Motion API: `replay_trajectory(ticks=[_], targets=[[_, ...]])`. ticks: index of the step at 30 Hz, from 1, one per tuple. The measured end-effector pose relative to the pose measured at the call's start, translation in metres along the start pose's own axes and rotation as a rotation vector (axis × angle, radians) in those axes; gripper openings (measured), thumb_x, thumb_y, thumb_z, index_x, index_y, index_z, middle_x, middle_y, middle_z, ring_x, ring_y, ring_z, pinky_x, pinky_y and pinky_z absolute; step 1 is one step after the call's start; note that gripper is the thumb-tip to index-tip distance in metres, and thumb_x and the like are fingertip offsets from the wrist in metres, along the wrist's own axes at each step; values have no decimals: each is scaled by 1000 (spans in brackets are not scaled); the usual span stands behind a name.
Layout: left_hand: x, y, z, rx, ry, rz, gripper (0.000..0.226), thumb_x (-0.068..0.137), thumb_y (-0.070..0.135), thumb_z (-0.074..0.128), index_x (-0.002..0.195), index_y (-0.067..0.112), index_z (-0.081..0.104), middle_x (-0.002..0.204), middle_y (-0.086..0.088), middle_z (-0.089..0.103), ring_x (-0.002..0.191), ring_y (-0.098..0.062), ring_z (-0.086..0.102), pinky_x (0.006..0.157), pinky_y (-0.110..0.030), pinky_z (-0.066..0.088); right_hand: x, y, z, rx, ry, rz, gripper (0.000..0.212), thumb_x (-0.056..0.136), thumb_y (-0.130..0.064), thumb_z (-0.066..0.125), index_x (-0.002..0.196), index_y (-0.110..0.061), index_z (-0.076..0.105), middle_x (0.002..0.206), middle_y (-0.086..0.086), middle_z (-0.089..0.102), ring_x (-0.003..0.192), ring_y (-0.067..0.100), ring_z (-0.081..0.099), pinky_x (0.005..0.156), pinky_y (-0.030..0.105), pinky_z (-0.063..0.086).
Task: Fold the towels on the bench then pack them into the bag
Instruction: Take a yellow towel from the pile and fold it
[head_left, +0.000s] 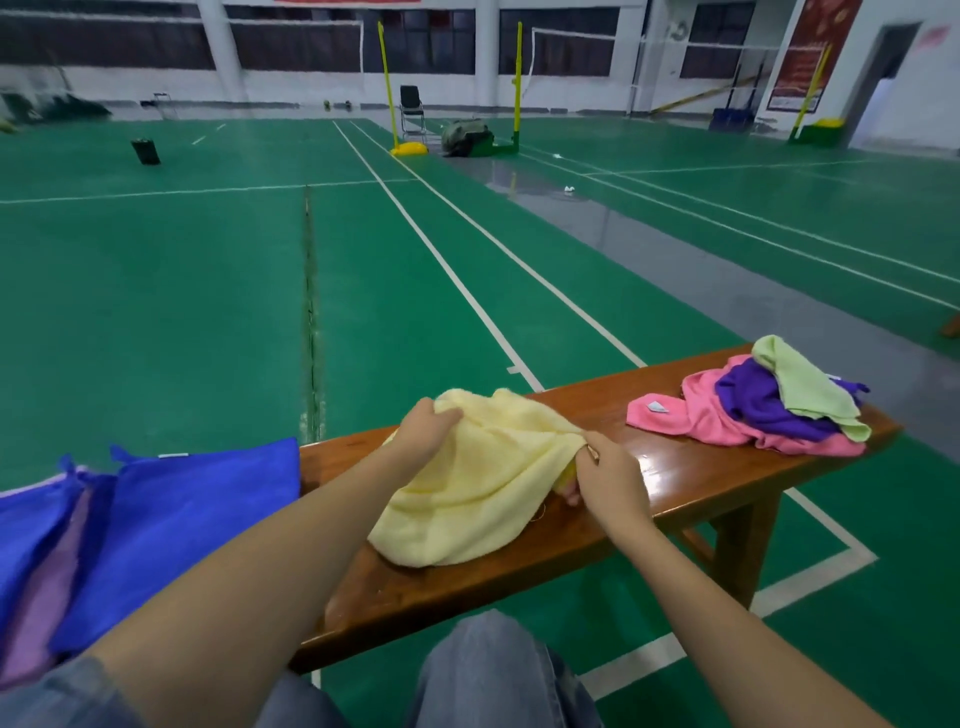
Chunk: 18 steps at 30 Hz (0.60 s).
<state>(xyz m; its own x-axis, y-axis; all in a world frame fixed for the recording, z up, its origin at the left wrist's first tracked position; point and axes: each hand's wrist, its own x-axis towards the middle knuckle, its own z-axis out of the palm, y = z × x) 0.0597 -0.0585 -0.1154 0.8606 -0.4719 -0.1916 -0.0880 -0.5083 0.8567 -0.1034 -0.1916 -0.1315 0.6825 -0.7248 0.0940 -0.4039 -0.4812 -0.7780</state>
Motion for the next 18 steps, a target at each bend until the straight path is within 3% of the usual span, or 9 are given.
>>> replay_trajectory(ticks=[1,3,5,6,8,10,13,16,18], targets=[[-3,3,-8,-19,14,7,40,98,33,45,121,1,43,109,-8,47,97,-23,44,80,-32,35,-2,-8,-2,201,-37,62,26,101,-18,33,102,-19,59,87,-2,61,72,7,58,49,12,43],[-10,9,-27,-38,35,38,33,98,35,45,108,3,45,97,-5,46,92,-22,44,75,-32,35,-5,-22,-7,471,-104,157,25,101,-16,33,99,-20,58,104,4,62,90,16,60,67,20,53],[-17,16,-44,-76,57,69,26,97,33,48,93,8,43,85,-3,44,84,-21,45,67,-31,36,-7,-35,-11,663,-171,218,24,101,-16,35,100,-18,58,108,7,62,99,20,59,84,31,52],[-21,21,-54,-106,64,79,25,96,32,49,92,8,42,85,-3,45,81,-20,45,63,-31,36,-8,-42,-12,751,-200,232,23,101,-15,36,101,-16,59,108,9,63,98,21,60,85,33,50],[-29,30,-70,-180,65,87,24,96,30,50,100,7,45,93,-8,48,79,-18,47,62,-31,39,-8,-58,-13,911,-231,246,23,101,-13,36,105,-10,59,106,12,63,91,22,59,79,33,49],[-39,40,-85,-273,84,78,26,95,29,52,108,8,45,102,-11,50,85,-20,49,71,-34,43,-9,-77,-15,1051,-254,260,25,101,-14,35,110,-7,58,106,13,64,86,22,59,72,31,47],[-55,52,-104,-357,121,80,32,92,26,58,113,7,43,107,-12,52,88,-21,53,75,-35,47,-12,-105,-20,1218,-277,279,22,101,-15,36,106,-10,57,99,11,64,78,20,58,65,31,46],[-70,59,-117,-438,115,95,41,87,18,66,117,10,37,105,-10,53,79,-16,55,63,-30,48,-18,-129,-24,1220,-253,299,16,100,-15,39,106,-15,54,102,9,65,81,20,61,61,31,47],[-77,60,-125,-469,99,101,53,84,13,69,124,20,35,109,-11,52,85,-21,58,70,-35,51,-22,-140,-25,1193,-224,330,16,98,-12,40,98,-12,56,94,9,65,79,21,61,59,31,47]])
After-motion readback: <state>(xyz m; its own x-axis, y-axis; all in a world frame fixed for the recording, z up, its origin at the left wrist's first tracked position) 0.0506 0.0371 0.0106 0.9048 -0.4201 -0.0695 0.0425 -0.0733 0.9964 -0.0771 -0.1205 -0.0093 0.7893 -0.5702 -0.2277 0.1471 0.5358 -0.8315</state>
